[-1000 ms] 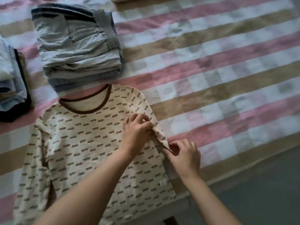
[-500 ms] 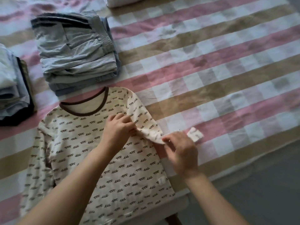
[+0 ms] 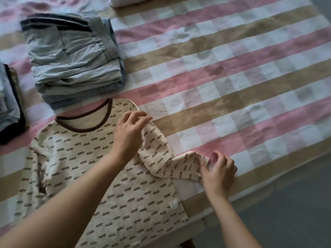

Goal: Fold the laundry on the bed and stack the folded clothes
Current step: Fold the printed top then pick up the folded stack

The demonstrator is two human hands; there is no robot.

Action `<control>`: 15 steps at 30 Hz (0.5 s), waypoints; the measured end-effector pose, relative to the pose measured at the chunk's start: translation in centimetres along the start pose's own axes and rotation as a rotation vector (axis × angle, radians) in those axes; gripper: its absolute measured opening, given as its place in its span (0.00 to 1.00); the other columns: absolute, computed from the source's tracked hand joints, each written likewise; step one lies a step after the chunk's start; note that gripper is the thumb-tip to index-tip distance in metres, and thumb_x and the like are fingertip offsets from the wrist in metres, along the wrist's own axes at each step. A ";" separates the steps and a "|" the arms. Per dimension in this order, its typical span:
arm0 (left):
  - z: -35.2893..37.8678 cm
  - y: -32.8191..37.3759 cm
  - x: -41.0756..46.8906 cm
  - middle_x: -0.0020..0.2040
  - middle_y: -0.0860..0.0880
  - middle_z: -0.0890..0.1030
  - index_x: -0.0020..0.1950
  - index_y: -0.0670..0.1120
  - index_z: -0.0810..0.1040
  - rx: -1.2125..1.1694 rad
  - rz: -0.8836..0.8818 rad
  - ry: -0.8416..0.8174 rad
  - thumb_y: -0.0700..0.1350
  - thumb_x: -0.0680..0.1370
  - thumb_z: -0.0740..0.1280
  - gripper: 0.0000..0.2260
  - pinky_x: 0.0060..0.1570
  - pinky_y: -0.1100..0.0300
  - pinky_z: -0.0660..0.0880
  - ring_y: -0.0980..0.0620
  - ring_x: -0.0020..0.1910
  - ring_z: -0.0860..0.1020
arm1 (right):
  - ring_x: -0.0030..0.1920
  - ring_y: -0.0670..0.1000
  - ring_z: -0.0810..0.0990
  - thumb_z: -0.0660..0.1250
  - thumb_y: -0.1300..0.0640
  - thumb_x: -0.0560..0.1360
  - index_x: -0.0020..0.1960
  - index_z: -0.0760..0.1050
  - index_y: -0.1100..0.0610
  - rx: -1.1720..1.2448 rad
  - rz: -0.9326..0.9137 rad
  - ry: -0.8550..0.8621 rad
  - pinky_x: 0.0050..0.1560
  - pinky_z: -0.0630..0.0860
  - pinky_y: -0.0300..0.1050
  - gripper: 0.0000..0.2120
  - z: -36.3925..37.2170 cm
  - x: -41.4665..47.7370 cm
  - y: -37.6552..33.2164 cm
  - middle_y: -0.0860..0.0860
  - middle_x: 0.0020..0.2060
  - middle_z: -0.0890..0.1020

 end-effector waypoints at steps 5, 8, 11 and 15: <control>1.8 -1.5 3.9 0.63 0.51 0.74 0.61 0.50 0.75 0.204 0.103 -0.476 0.50 0.78 0.61 0.13 0.70 0.47 0.48 0.49 0.68 0.63 | 0.50 0.55 0.71 0.69 0.50 0.72 0.45 0.77 0.56 -0.032 -0.061 -0.069 0.45 0.66 0.46 0.09 -0.1 0.8 0.3 0.52 0.47 0.76; 2.0 -2.3 4.9 0.55 0.50 0.76 0.52 0.47 0.76 0.238 0.114 -0.509 0.52 0.78 0.59 0.12 0.71 0.46 0.49 0.47 0.64 0.67 | 0.41 0.47 0.77 0.65 0.53 0.75 0.43 0.72 0.57 0.351 -0.101 -0.069 0.36 0.70 0.37 0.08 -1.8 1.8 -0.1 0.45 0.37 0.77; 2.0 -1.9 5.4 0.44 0.46 0.79 0.44 0.44 0.74 0.065 0.068 -0.328 0.47 0.79 0.60 0.08 0.65 0.46 0.60 0.44 0.49 0.75 | 0.36 0.34 0.76 0.61 0.56 0.77 0.45 0.68 0.57 0.537 -0.122 0.098 0.31 0.68 0.23 0.05 -4.5 4.0 -0.5 0.41 0.36 0.74; 3.2 -0.4 6.8 0.36 0.47 0.76 0.41 0.42 0.71 -0.106 -0.068 -0.060 0.40 0.78 0.62 0.07 0.50 0.48 0.68 0.45 0.38 0.75 | 0.34 0.37 0.75 0.61 0.57 0.78 0.48 0.69 0.60 0.542 -0.155 0.265 0.29 0.68 0.22 0.06 -6.8 9.4 -0.2 0.46 0.37 0.75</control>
Point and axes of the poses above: each hand's wrist, its own x-axis towards the middle knuckle, its own z-axis out of the palm, y = z × x, the point moved 2 cm from there along x, towards the middle knuckle
